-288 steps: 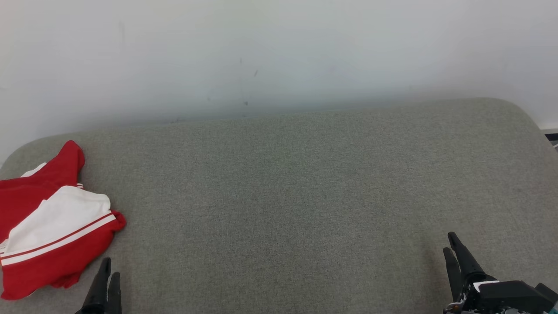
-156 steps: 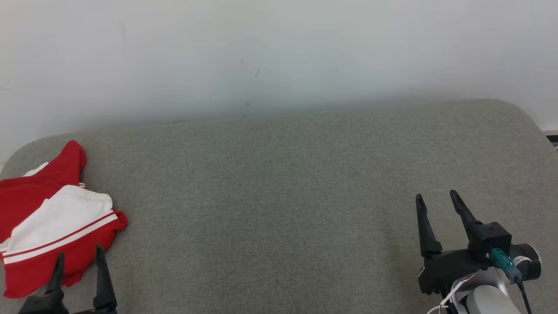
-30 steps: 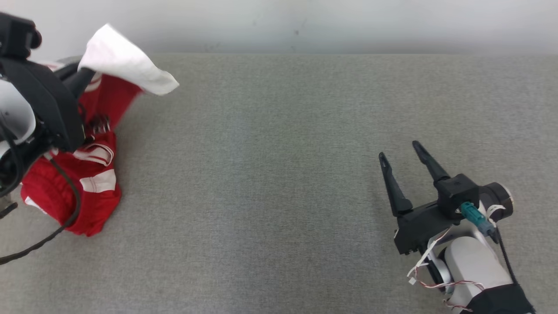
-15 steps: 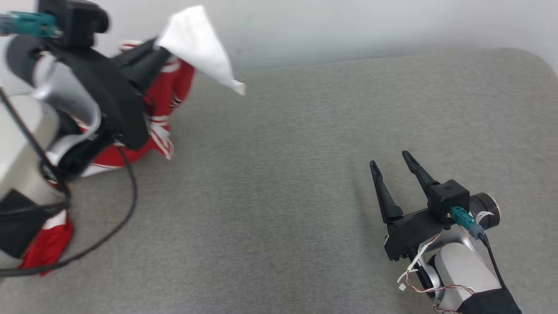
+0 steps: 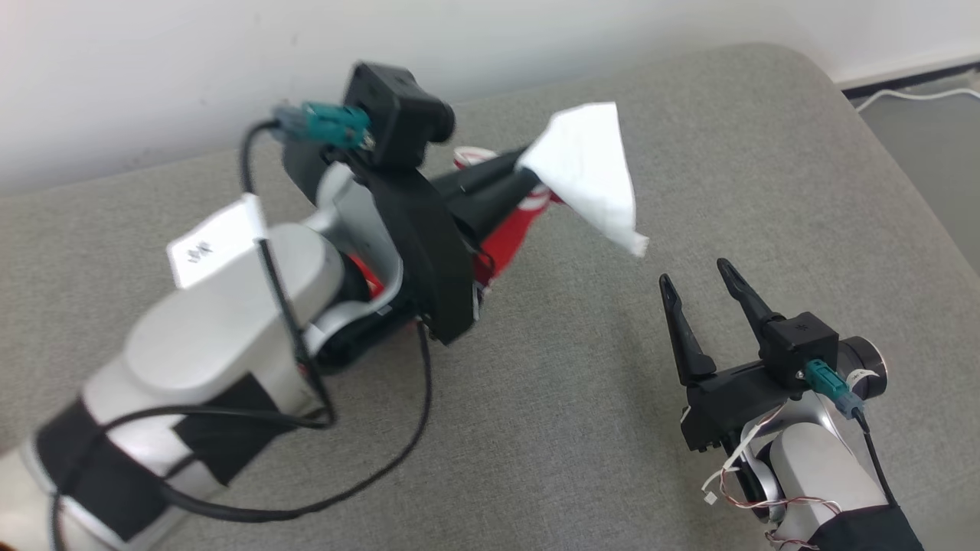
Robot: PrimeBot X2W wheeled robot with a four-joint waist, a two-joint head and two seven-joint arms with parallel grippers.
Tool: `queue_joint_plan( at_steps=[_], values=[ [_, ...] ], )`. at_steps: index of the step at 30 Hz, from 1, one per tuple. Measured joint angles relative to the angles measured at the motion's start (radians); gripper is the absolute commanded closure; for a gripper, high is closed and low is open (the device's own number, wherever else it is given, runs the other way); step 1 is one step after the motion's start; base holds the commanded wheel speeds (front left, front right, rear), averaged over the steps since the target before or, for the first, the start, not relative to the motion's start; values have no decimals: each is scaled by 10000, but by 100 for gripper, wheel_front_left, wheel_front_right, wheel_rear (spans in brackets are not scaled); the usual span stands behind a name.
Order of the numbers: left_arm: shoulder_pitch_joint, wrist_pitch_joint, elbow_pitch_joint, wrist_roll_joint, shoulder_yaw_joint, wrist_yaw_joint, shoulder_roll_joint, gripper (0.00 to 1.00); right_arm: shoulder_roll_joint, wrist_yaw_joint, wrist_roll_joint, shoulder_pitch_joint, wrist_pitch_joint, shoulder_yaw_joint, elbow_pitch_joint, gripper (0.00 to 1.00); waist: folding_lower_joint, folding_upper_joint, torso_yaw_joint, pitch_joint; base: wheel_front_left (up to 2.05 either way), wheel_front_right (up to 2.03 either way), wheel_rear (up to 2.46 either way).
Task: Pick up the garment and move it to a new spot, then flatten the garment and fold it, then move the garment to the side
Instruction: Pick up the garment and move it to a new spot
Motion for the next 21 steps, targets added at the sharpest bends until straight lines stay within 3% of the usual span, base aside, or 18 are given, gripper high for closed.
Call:
queue_joint_plan(
  at_steps=[7,13,14,15,21],
  values=[
    [1247,-713,1941,-58,-855,2,-1026,100,31,-4,0,-28,-2,-33,-221,0,2,1,-350,472,0,0,0],
    [1679,-1116,2963,-63,-1461,2,-1292,100,25,-77,0,-60,-2,-150,-242,0,2,1,-337,550,0,0,0],
    [1681,-1168,3053,-63,-1523,2,-1358,62,27,-77,-2,-60,-2,-155,-249,0,2,1,-311,545,0,0,0],
    [1678,-1208,3143,-63,-1597,2,-1429,0,27,-77,-2,-60,-2,-155,-249,0,2,1,-282,540,0,0,0],
    [1437,-1854,3377,-155,-1595,2,-1802,0,-19,-77,-2,-42,-2,-240,-247,0,2,1,-46,490,0,0,0]
  ],
)
